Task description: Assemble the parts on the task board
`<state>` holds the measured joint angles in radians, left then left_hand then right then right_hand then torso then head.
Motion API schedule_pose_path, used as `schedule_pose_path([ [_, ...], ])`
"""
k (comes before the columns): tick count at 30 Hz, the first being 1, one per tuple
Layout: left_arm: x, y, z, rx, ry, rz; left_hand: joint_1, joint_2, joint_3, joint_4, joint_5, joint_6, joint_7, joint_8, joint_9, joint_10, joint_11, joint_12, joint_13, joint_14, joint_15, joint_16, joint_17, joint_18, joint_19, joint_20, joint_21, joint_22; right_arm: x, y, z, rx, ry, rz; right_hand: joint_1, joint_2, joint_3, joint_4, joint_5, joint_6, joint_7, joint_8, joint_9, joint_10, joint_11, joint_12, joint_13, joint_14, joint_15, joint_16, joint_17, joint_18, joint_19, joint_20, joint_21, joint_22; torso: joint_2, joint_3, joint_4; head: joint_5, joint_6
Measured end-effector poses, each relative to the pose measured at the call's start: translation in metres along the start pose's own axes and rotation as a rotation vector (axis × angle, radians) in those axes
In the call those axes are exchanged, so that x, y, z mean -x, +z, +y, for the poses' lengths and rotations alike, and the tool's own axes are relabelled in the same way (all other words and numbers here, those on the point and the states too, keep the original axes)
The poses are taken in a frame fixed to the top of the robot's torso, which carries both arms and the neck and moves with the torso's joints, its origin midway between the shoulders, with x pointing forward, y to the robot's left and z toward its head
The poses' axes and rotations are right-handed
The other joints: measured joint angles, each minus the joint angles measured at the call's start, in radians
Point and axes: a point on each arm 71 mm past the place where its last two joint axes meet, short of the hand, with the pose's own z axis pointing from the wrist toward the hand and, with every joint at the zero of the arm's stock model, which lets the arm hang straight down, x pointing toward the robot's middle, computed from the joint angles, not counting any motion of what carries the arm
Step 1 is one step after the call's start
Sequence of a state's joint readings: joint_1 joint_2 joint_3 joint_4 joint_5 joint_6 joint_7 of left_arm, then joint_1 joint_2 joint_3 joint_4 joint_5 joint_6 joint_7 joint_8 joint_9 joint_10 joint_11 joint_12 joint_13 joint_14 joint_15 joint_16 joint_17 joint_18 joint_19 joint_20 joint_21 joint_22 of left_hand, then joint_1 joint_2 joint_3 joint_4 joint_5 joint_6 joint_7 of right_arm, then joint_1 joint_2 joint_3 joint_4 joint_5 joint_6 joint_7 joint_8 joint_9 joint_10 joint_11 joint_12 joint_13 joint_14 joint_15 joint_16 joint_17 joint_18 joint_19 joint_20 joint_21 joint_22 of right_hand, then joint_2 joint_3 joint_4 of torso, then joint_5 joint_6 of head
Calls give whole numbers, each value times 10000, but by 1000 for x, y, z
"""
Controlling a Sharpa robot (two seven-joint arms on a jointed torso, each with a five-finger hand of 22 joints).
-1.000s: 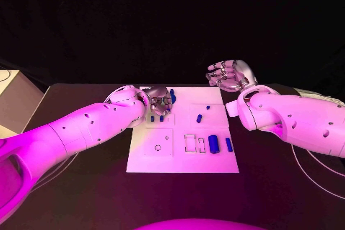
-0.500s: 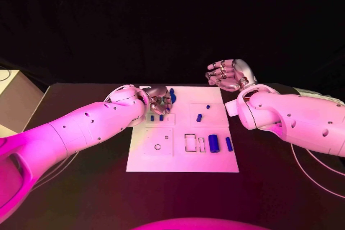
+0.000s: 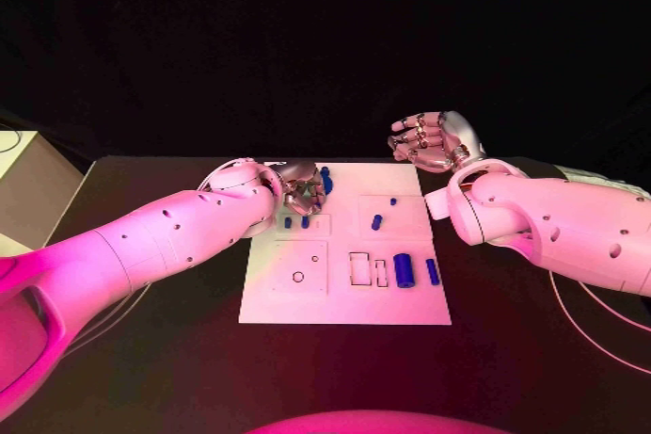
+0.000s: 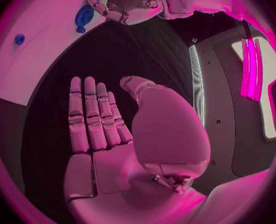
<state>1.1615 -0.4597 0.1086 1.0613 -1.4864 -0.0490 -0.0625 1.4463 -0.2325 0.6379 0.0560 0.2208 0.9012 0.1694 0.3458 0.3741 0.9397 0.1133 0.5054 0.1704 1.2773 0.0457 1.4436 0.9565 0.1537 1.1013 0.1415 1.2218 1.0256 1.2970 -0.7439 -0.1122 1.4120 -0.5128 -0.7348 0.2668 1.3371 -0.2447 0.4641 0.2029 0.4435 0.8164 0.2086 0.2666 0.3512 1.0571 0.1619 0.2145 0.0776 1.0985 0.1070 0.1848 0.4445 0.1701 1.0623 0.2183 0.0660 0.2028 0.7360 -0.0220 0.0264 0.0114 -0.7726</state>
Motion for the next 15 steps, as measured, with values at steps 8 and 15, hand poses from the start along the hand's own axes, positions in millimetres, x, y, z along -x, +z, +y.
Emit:
schedule_pose_path([
  [8, -1, -1, 0, -102, -51, -200, 0, 108, 163, -163, -4, 283, 3, -37, 19, 491, -78, -491, -512, 186, -83, 49, 131, -158, 246, -55, 269, 338, 1, 0, 0, -3, -10, -11, 0, 0, 0, 0, 0, 0, 0, 0, 0, 0, 0, 0, -7, 0, 0, 0, 0, 0, 0, 0, 0, 0, -9, -3, 0, 12, -1],
  [15, -2, -2, 2, -177, -235, -316, 14, 121, 217, -218, -5, 283, 3, -75, 23, 564, -76, -663, -543, 186, -83, 49, 96, -157, 246, -55, 269, 356, -1, 0, 1, 22, 14, 26, 0, 0, 0, 0, 0, 0, 0, 0, 0, 0, 0, 0, -6, 0, 0, 0, 0, 0, 0, 0, 0, 1, -12, -3, 0, 2, 25],
])
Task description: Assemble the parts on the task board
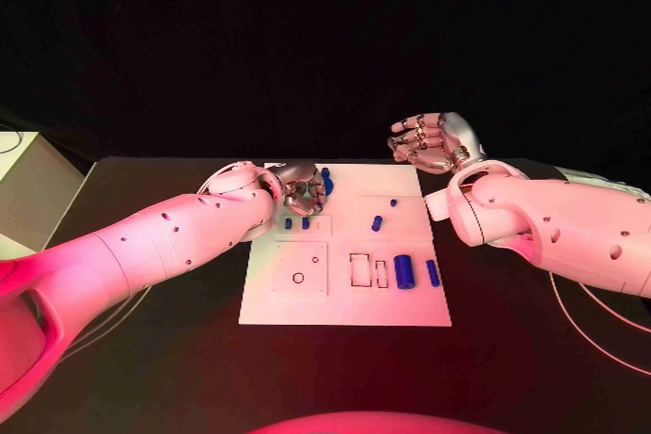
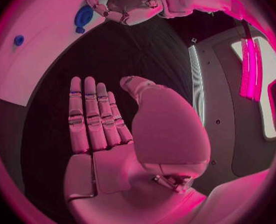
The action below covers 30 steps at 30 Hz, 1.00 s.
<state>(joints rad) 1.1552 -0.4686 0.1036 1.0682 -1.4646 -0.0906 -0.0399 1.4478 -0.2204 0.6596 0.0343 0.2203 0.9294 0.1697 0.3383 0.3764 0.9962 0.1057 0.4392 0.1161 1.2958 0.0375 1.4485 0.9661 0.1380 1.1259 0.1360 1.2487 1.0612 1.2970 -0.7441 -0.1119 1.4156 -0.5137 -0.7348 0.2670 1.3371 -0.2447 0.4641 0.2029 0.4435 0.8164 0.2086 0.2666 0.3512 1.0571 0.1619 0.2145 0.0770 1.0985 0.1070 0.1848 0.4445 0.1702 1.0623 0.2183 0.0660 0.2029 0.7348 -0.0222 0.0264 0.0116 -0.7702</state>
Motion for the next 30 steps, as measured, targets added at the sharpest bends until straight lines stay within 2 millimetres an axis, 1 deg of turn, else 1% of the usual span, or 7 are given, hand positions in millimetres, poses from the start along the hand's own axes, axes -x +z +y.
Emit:
schedule_pose_path([
  [2, 0, -1, 0, -19, -46, -28, 27, 27, 0, 0, 0, 23, 23, -1, -3, 33, 33, -17, 8, 34, 34, 0, 0, 0, 0, 0, 0, 14, 0, 0, 0, 3, 1, 3, 0, 0, 0, 0, 0, 0, 0, 0, 0, 0, 0, 0, 0, 0, 0, 0, 0, 1, 0, 0, 0, 0, -1, 0, 1, -4, 6],
  [4, 0, -2, 1, -42, -98, -58, 70, 69, 30, -30, 1, 70, -1, -2, -5, 33, 34, -29, 9, 69, 1, 0, 0, 0, 0, 0, 39, 27, 0, 0, 0, 5, 0, 4, 0, 0, 0, 0, 0, 0, 0, 0, 0, 0, 0, 0, 0, 0, 0, 0, 0, 0, 0, 0, 0, 0, -2, -1, 4, -5, 10],
  [9, 1, -6, 1, -123, -207, -144, 77, 76, 30, -29, 1, 70, -1, -3, 8, 72, -6, -97, 10, 69, 1, -1, 0, 0, 0, 0, 39, 40, 0, 0, 0, 7, -3, 2, 0, 0, 0, 0, 0, 0, 0, 0, 0, 0, 0, 0, 0, 0, 0, 0, 0, 0, 0, 0, 0, 0, -2, -5, 6, -6, 34],
  [11, 3, -7, 1, -163, -251, -190, 77, 76, 29, -29, 1, 70, -1, -3, 9, 108, 30, -134, 10, 69, 1, -1, -31, 1, 0, 0, 38, 40, 0, 0, 0, 7, -5, 0, 0, 0, 0, 0, 0, 0, 0, 0, 0, 0, 0, 0, 1, 0, 0, 0, 0, 0, 0, 0, 0, 1, -3, -6, 11, -8, 45],
  [13, 4, -9, 1, -206, -302, -255, 77, 76, 29, -29, 1, 71, -1, -3, 9, 139, -2, -137, 8, 69, 1, -1, -53, 1, 0, 0, 38, 50, 0, 0, 0, 6, -10, -4, 0, 0, 0, 0, 0, 0, 0, 0, 1, 0, 0, 0, 1, 0, 0, 0, 0, 0, 0, 0, 0, 1, -5, -7, 16, -9, 49],
  [22, 17, -18, 1, -372, -487, -597, 77, 75, 14, -97, 1, 167, -19, -3, 22, 253, 1, -221, 6, 69, 1, -1, -100, 2, 35, -36, 77, 60, 1, 0, 0, 5, -22, -20, 0, 0, -1, 0, 0, 0, 0, 0, 0, 0, 0, 0, 1, 0, 0, 0, 0, 0, 0, 0, 0, 1, -12, -12, 34, 8, 88],
  [30, 25, -24, 6, -317, -516, -762, 76, 74, 42, -125, 1, 182, -33, -3, 22, 319, -37, -278, 13, 68, 1, -2, -155, 3, 34, -36, 77, 77, 2, 0, -1, -3, -40, -53, -42, 42, 0, 0, 0, 0, 0, 0, 1, 0, 0, 0, -12, 0, 0, -46, 0, 0, 0, 0, 0, -25, -12, -13, 23, 32, 117],
])
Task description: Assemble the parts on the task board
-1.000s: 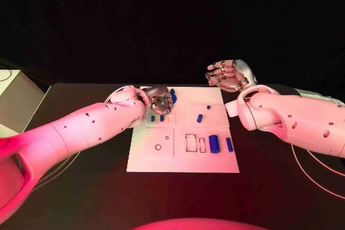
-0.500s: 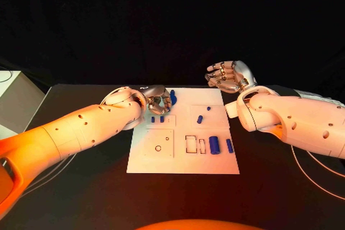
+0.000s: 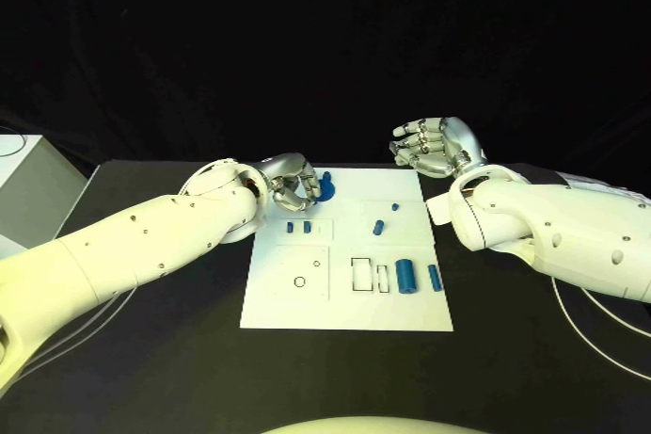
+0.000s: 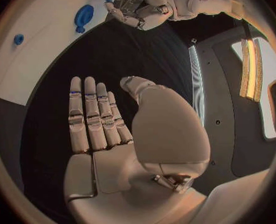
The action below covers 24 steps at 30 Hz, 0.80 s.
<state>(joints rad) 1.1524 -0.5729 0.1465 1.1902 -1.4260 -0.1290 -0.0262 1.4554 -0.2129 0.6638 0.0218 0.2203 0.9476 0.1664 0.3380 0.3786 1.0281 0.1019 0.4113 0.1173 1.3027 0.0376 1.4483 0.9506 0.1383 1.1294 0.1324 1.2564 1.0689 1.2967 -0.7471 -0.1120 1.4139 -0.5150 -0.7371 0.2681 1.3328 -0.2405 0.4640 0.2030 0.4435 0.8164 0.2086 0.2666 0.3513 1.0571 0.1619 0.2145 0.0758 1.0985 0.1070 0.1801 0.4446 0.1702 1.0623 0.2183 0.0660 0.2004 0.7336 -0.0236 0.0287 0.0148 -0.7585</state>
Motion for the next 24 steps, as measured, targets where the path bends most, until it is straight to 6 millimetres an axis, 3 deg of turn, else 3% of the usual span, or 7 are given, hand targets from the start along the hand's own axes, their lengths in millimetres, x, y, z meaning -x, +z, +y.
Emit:
schedule_pose_path([
  [24, 1, -4, 23, 666, 297, 54, -44, 35, -28, -27, 0, -1, -1, -39, 7, 33, 36, -19, 6, -1, 0, -1, -74, 0, -1, 0, -1, -12, 1, 0, 0, 4, -28, -63, 2, -2, 0, 0, 0, 0, 0, 0, 0, 0, 0, 0, 2, 0, 0, 0, 0, 0, 0, 0, 0, 1, 30, 12, -23, 85, -12],
])
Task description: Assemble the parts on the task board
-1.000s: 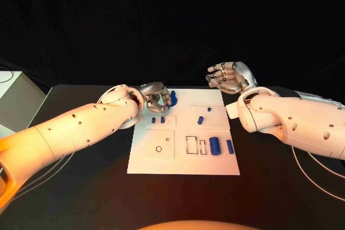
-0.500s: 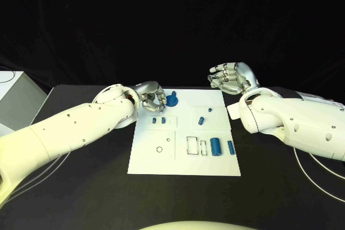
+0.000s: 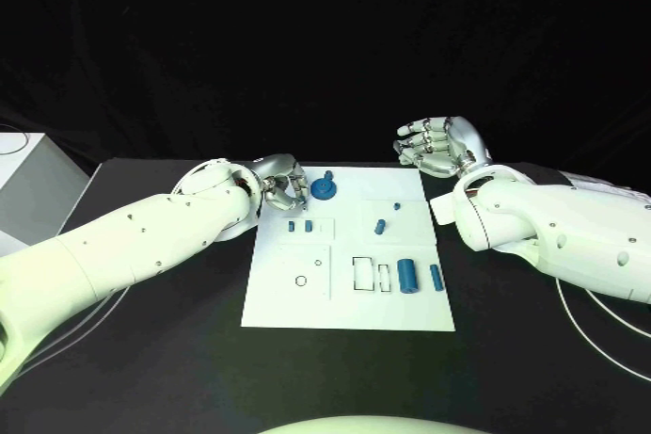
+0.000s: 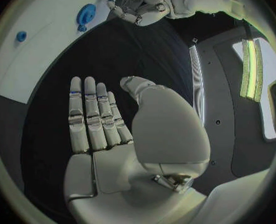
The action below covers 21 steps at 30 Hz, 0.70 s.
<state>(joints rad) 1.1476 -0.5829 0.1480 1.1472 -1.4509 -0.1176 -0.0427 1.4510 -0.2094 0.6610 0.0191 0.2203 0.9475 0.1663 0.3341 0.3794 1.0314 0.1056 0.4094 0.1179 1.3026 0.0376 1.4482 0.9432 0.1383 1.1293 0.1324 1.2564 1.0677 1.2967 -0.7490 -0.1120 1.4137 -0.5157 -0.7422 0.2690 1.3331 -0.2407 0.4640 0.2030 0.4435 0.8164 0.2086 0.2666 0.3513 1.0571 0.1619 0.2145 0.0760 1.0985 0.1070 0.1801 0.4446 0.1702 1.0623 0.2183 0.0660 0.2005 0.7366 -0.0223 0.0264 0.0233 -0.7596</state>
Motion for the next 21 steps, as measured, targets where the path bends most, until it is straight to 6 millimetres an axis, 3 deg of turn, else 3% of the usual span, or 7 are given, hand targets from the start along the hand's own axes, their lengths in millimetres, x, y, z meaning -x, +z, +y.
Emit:
schedule_pose_path([
  [21, -3, 0, 0, 76, 102, 350, 0, -1, 0, 0, 0, 71, -1, -1, 12, 36, -37, -62, 11, 0, 0, -1, -49, 1, 0, 0, 0, -39, 0, 0, 0, 8, -7, -8, 1, 0, 0, 0, 0, 0, 0, 0, 0, 0, 0, 0, 1, 0, 0, 0, 0, 1, 0, 0, 0, 1, -2, 2, 5, -43, -77],
])
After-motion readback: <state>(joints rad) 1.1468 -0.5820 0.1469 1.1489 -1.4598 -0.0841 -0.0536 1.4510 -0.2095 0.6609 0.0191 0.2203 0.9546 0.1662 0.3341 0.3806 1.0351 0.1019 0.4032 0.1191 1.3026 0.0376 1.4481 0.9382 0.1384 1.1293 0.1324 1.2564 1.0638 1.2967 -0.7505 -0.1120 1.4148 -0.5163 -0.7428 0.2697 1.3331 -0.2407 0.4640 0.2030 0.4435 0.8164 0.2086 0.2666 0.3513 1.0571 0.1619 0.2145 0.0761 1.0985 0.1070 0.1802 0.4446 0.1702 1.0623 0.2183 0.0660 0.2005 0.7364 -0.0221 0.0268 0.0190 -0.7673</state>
